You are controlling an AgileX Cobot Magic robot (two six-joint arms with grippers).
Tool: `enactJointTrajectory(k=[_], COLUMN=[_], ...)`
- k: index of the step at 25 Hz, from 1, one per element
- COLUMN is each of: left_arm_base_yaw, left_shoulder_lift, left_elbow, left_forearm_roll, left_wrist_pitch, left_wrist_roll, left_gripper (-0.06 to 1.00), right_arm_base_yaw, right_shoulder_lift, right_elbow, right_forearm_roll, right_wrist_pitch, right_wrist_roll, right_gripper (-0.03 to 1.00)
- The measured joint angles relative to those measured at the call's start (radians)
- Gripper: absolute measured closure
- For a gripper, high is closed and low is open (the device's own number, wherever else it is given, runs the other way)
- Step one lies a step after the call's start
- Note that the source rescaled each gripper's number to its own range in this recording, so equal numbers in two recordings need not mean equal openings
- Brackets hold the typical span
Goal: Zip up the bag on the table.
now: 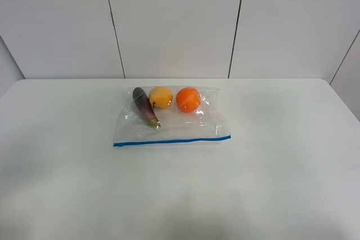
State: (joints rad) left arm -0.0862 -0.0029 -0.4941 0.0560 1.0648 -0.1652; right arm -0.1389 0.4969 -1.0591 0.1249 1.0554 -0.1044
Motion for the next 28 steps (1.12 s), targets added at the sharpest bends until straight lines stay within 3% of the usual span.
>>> enactJointTrajectory(k=[8,20,28], left_arm_base_yaw=[0.0,0.0,0.0], left_shoulder_lift=[0.0,0.0,0.0], left_elbow=[0.0,0.0,0.0], left_forearm_roll=[0.0,0.0,0.0], left_wrist_pitch=[0.0,0.0,0.0], left_wrist_roll=[0.0,0.0,0.0], left_gripper=[0.35,0.35,0.35], right_arm_base_yaw=[0.0,0.0,0.0], right_shoulder_lift=[-0.07,-0.385,-0.482], right_elbow=[0.046,0.313,0.401], right_forearm_roll=[-0.019,-0.038,-0.067], right_wrist_pitch=[0.059,0.051,0.042], right_wrist_roll=[0.006,0.058,0.078], right_gripper=[-0.03,-0.03,-0.03])
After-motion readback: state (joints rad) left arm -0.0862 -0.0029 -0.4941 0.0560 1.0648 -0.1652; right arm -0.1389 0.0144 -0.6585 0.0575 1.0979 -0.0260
